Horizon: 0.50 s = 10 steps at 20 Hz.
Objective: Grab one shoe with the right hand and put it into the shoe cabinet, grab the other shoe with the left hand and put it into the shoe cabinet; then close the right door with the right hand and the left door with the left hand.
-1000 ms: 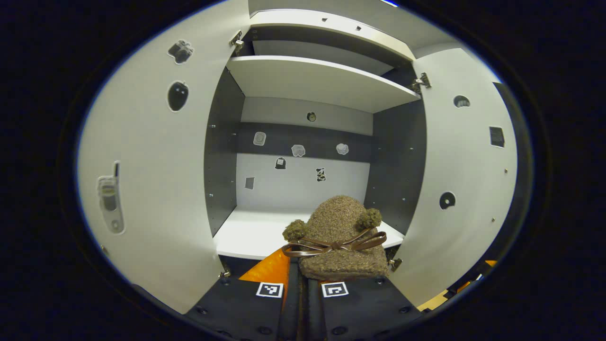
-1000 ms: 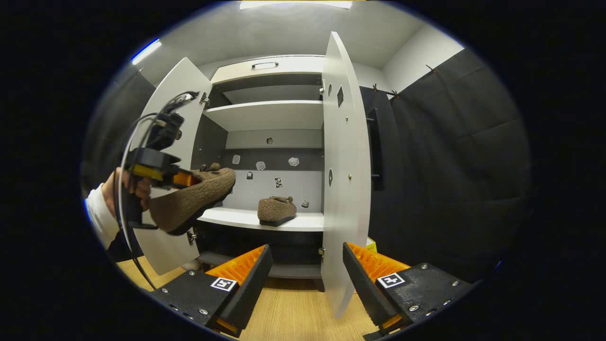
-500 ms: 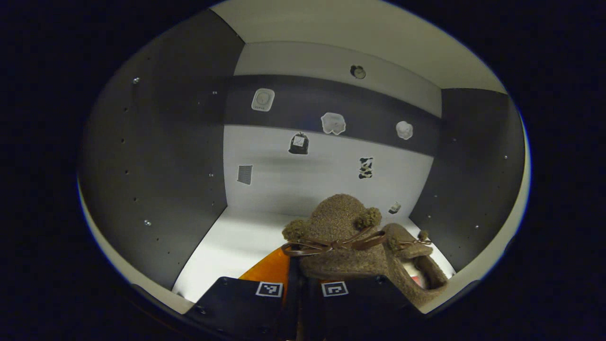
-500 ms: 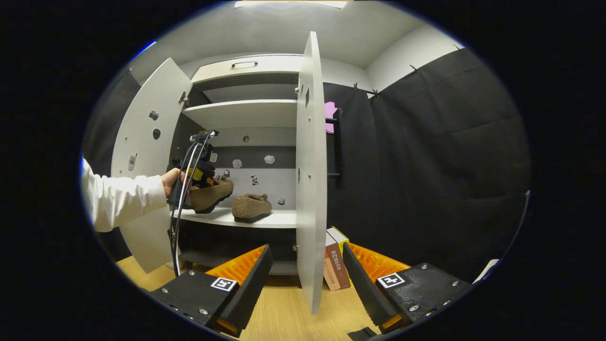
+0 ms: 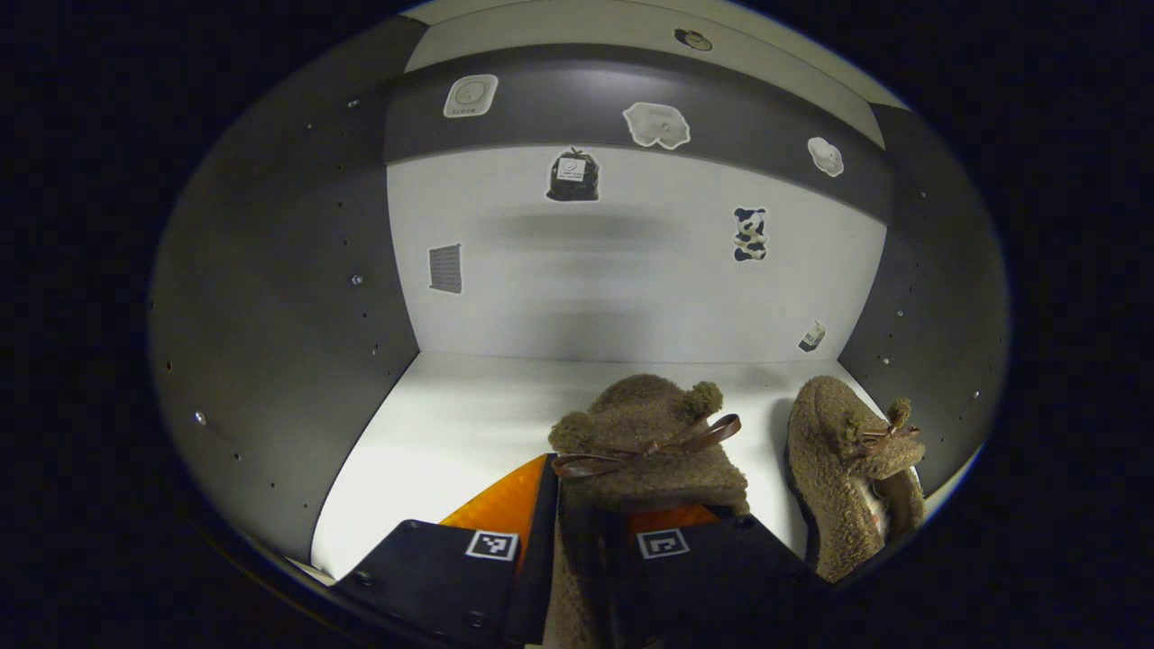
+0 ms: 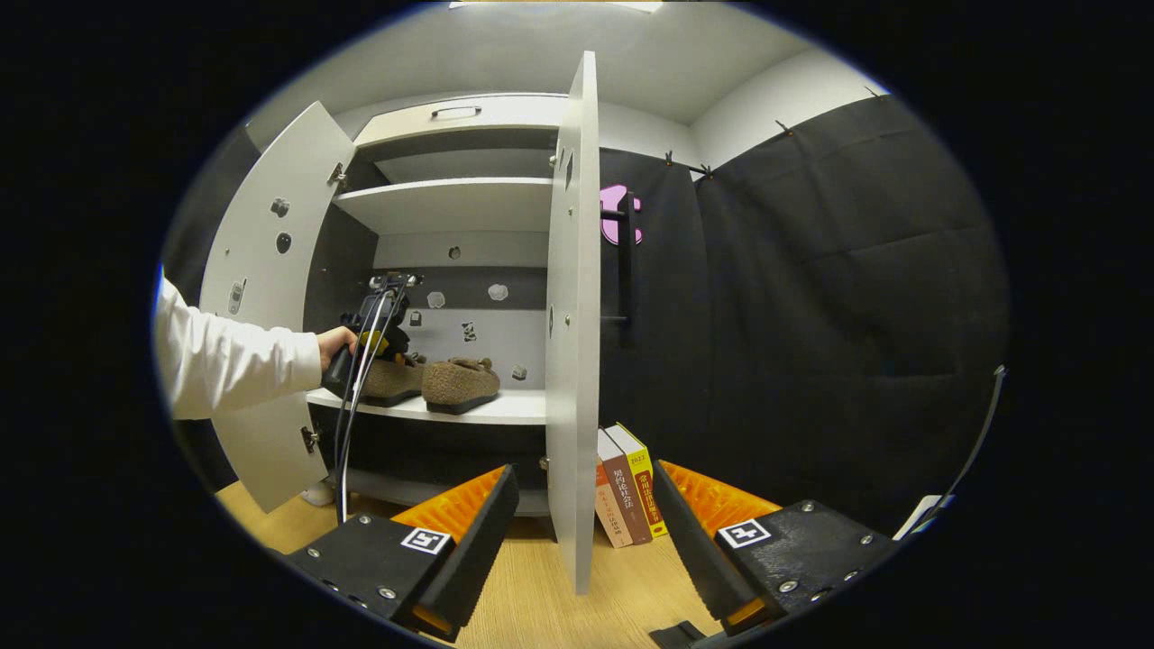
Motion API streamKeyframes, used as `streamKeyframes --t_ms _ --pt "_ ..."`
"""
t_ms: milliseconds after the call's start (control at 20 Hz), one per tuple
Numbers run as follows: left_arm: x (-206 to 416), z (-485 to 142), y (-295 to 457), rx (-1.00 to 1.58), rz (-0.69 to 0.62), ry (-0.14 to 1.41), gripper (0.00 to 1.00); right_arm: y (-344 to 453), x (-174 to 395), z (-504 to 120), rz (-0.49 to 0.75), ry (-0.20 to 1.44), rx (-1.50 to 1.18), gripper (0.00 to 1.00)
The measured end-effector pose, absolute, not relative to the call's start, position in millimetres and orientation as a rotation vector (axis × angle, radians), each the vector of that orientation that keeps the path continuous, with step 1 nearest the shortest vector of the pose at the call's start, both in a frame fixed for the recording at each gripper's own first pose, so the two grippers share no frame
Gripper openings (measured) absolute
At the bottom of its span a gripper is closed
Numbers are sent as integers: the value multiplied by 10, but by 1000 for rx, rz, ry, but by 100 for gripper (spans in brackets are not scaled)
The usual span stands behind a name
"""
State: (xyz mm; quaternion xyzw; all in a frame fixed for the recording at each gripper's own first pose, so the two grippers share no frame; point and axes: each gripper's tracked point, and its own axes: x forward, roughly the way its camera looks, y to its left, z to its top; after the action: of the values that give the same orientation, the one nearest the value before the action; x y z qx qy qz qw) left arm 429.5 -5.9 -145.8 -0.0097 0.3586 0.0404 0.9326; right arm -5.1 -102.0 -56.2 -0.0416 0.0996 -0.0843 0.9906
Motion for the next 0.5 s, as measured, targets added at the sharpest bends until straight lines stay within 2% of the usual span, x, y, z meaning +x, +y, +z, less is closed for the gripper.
streamKeyframes --t_ms 50,100,150,250,350,400,500 --pt "4266 -1468 -13 -24 92 740 39 -1011 -48 -565 -167 201 -80 92" --pt "4234 -1476 7 -25 94 749 39 -1009 -52 -565 -166 200 -77 92" --pt "4229 -1471 15 -32 88 744 55 -1004 -46 -565 -163 198 -75 92" --pt "4188 -1442 15 -37 66 740 67 -1008 -49 -569 -164 197 -75 92" --pt "4138 -1396 15 -52 48 742 87 -1000 -51 -576 -160 200 -67 92" --pt "4099 -1343 -12 -59 30 744 86 -1000 -54 -585 -157 201 -61 92" --pt "4053 -1203 -22 -53 6 722 91 -989 -57 -581 -149 199 -51 92"
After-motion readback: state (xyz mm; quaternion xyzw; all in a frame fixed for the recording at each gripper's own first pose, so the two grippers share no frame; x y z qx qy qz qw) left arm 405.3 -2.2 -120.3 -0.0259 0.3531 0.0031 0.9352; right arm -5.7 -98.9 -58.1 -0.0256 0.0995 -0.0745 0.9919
